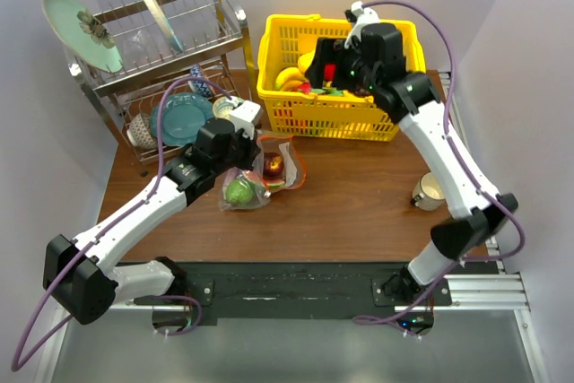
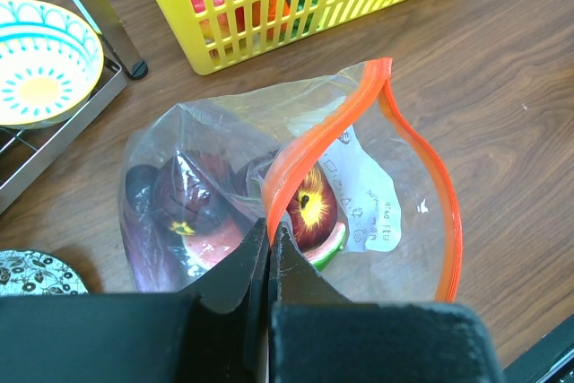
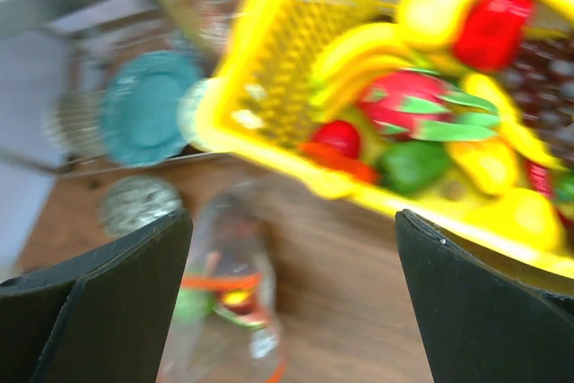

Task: Place the food in the zip-top bag and seal the zipper
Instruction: Place the fake fruit in the zipper food storage bag, then pick up the fake vegetable from the bin.

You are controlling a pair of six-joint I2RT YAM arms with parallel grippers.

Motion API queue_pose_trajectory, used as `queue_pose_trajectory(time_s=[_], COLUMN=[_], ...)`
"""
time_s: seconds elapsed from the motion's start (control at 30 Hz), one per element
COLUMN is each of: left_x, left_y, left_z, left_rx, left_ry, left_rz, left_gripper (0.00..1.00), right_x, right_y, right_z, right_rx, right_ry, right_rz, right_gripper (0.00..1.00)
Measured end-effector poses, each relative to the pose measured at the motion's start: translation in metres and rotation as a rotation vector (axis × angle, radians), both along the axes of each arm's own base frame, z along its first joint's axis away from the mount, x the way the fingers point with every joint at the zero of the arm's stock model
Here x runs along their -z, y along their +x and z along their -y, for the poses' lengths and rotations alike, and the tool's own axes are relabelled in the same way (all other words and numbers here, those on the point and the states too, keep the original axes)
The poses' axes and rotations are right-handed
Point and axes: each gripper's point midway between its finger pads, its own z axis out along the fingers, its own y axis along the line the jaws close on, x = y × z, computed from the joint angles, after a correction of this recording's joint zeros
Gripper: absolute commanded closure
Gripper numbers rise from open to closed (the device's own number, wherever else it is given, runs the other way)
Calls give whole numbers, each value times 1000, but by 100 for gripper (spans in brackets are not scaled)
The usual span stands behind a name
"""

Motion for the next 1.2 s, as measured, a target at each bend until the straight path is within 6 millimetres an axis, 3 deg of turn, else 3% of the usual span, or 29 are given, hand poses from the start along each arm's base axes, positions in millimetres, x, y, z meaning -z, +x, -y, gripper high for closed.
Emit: queue_pose_trajectory(time_s=[0.23,0.37,0.57,0.73,0.93,1.2], left_x=[0,0,0,1,1,9], left_y=[0,0,0,0,0,1], left_z=[0,0,0,0,0,0], left_rx=[0,0,0,0,-1,-2], left_ry=[0,1,1,2,3,16], left_rz=[-1,-1,-1,-2,-4,-22], left_gripper=[100,100,100,100,100,100], right_x=[59,86,119,145,178,206], right_y=[76,103,118,133,157,189], right_z=[52,83,128,155,174,190], right_rx=[162,254,367,430,495,559], right_ry=[-135,-227,-333,-425,-566,-639], right_rz=[-168,-224,-294,-318,-308,-268], right_gripper=[1,1,1,1,1,1])
